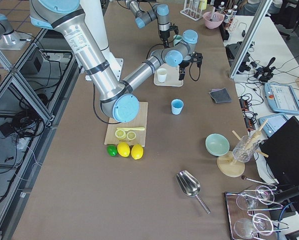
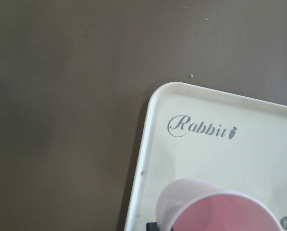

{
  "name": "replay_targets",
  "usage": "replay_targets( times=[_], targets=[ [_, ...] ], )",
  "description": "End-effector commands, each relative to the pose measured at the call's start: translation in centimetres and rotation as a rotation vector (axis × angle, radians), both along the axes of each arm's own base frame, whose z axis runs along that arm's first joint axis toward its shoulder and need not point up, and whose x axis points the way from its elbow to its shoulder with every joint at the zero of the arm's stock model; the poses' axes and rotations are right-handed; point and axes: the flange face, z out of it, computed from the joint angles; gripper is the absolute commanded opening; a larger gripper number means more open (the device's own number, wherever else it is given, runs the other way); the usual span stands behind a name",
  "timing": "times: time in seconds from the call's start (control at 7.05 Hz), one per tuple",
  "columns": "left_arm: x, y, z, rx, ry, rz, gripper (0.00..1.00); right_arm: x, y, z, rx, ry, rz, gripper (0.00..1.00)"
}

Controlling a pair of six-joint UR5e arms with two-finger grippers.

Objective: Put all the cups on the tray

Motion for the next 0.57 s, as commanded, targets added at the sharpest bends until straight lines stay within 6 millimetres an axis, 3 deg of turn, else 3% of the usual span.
replay_targets(
  times=[0.0,0.14,0.43],
  targets=[
    [1.4,0.7,0.5,-0.008,-0.013,0.017,0.0,4.1,-1.3,5.1,-0.022,0.079,-0.009,1.0],
    [2.0,1.4,0.5,-0.008,-0.013,0.031,0.0,4.9,-1.5,6.3,-0.025,0.098,-0.008,1.0],
    [2.4,2.1,0.5,-0.021,-0.034,0.043,0.0,4.7,-0.6,11.4,0.036,0.186,-0.067,1.0]
  ],
)
